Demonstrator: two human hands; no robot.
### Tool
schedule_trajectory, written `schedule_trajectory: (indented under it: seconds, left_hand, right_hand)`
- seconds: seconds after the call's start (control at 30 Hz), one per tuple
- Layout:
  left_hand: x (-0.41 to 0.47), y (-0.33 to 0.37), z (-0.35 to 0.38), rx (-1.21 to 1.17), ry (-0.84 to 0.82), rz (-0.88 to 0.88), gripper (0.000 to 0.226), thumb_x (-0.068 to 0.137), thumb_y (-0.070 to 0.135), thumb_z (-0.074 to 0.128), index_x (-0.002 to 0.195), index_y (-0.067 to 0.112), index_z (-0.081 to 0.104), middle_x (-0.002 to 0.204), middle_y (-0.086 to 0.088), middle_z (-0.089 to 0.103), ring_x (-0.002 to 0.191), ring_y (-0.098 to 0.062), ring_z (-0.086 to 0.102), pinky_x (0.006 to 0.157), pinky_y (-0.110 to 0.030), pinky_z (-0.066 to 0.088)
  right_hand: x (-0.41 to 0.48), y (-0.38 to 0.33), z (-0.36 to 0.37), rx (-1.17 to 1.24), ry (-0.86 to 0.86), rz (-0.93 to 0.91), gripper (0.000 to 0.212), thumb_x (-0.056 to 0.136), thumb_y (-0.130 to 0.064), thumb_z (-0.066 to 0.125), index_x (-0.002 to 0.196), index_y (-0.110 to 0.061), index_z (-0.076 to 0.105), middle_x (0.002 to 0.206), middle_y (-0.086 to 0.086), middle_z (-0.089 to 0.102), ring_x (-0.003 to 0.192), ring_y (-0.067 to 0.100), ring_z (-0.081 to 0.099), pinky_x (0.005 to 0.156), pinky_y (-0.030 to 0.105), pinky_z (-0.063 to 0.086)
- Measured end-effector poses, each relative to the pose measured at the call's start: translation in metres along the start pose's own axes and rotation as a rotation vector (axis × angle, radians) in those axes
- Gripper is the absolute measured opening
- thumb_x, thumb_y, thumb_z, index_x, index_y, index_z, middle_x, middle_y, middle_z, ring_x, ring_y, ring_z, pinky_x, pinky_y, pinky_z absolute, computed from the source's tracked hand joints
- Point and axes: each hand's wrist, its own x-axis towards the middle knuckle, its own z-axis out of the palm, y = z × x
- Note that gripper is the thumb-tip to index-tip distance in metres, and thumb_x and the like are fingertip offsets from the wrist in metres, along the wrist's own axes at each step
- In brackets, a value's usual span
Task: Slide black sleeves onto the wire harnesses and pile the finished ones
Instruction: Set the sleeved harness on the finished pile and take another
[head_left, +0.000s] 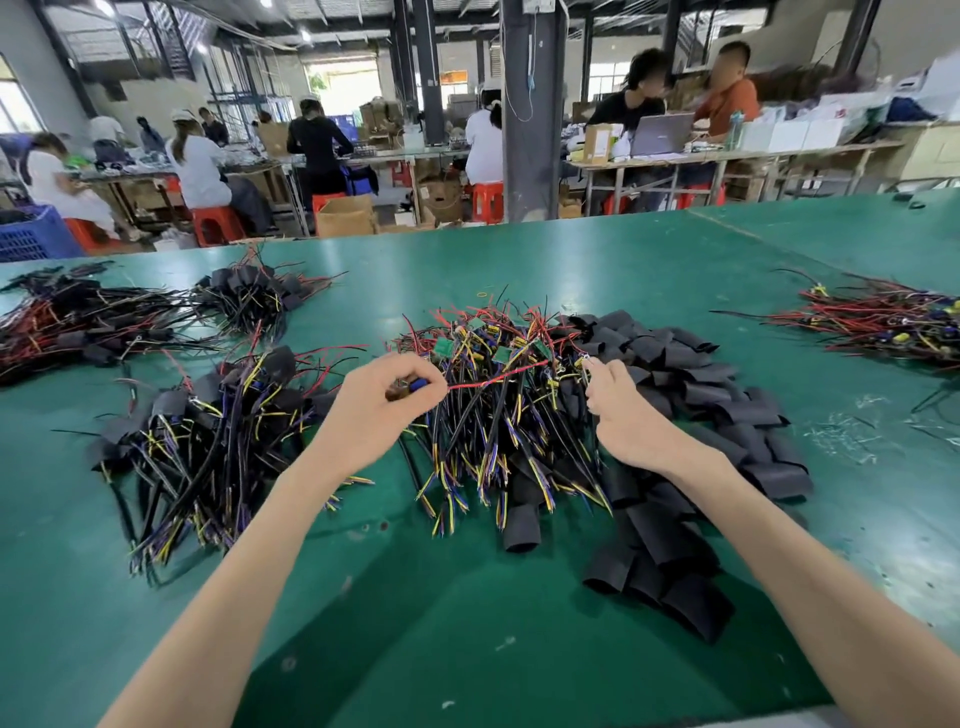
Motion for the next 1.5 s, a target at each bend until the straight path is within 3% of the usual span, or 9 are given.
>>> schedule_trajectory:
  seconds: [0.13,0.27,0.4,0.5,0.67,0.9,1.0,1.4,1.5]
  left_hand:
    - [-0.004,-0.003,0.001,-0.12,-0.052,-0.01,0.017,0.087,0.014,0.066,0.075,0.026,0.065,0.076,0.015,0.062,0.049,0.004,0.044,0.053,-0.006,0.032]
    - [-0.005,-0.003,-0.001,-0.224,-0.081,-0.03,0.018,0.089,0.012,0.063,0.075,0.023,0.064,0.06,0.019,0.056,0.044,0.003,0.037,0.045,-0.005,0.027]
    - [-0.008,0.0,-0.001,-0.317,-0.113,-0.092,0.017,0.09,0.011,0.062,0.075,0.019,0.062,0.055,0.019,0.051,0.041,0.002,0.033,0.041,-0.004,0.025]
    - [-0.011,0.002,-0.001,-0.319,-0.139,-0.11,0.015,0.09,0.011,0.061,0.077,0.018,0.061,0.048,0.021,0.048,0.039,0.004,0.035,0.041,-0.002,0.025]
    - [-0.012,0.001,-0.002,-0.344,-0.171,-0.113,0.014,0.091,0.013,0.061,0.077,0.017,0.061,0.047,0.02,0.046,0.039,0.001,0.03,0.041,-0.003,0.023]
    - [-0.011,-0.002,0.001,-0.3,-0.215,-0.127,0.018,0.09,0.019,0.063,0.073,0.026,0.063,0.059,0.017,0.049,0.044,-0.003,0.025,0.042,-0.009,0.023]
    - [-0.011,-0.005,0.001,-0.219,-0.207,-0.129,0.015,0.088,0.025,0.065,0.073,0.028,0.064,0.069,0.008,0.053,0.051,-0.01,0.028,0.05,-0.019,0.028]
    - [-0.012,-0.004,0.004,-0.058,-0.162,-0.082,0.016,0.084,0.022,0.067,0.07,0.03,0.066,0.07,0.012,0.06,0.047,-0.002,0.038,0.052,-0.016,0.03]
    - [-0.013,0.0,0.008,-0.014,-0.098,-0.042,0.01,0.083,0.02,0.07,0.077,0.028,0.068,0.084,0.01,0.063,0.066,0.003,0.05,0.066,-0.01,0.035]
  right_hand:
    - [0.0,0.001,0.001,-0.016,-0.041,-0.021,0.075,0.086,0.018,0.033,0.148,-0.001,-0.003,0.112,0.005,0.017,0.07,0.01,0.033,0.067,0.021,0.03]
    - [-0.001,-0.001,0.0,0.057,0.015,-0.151,0.078,0.091,0.009,0.045,0.151,-0.014,-0.001,0.114,0.008,0.035,0.098,0.02,0.046,0.083,0.014,0.029]
    - [-0.004,-0.002,-0.001,0.188,0.109,-0.218,0.084,0.085,-0.005,0.066,0.149,-0.029,0.018,0.123,0.003,0.057,0.12,0.021,0.046,0.101,0.026,0.03]
    - [-0.004,-0.002,-0.001,0.247,0.143,-0.209,0.079,0.079,-0.004,0.072,0.143,-0.029,0.033,0.103,-0.013,0.061,0.107,0.019,0.054,0.102,0.035,0.038]
    - [-0.005,-0.003,-0.003,0.331,0.194,-0.233,0.065,0.077,0.001,0.071,0.13,-0.025,0.044,0.106,-0.011,0.067,0.106,0.015,0.059,0.102,0.038,0.042]
    - [-0.008,-0.01,-0.003,0.402,0.179,-0.244,0.062,0.076,0.005,0.07,0.127,-0.022,0.048,0.097,-0.025,0.063,0.096,-0.01,0.057,0.087,0.002,0.038]
    - [-0.008,-0.008,-0.003,0.413,0.187,-0.245,0.061,0.076,0.005,0.07,0.126,-0.022,0.049,0.099,-0.022,0.065,0.097,-0.023,0.051,0.081,-0.003,0.035]
    - [-0.009,-0.009,-0.004,0.365,0.219,-0.284,0.061,0.074,0.003,0.072,0.123,-0.027,0.051,0.104,-0.021,0.067,0.1,-0.008,0.056,0.087,0.002,0.036]
    - [-0.009,-0.012,-0.002,0.187,0.274,-0.349,0.059,0.074,-0.002,0.073,0.124,-0.023,0.052,0.106,-0.025,0.062,0.101,-0.009,0.049,0.095,0.001,0.022]
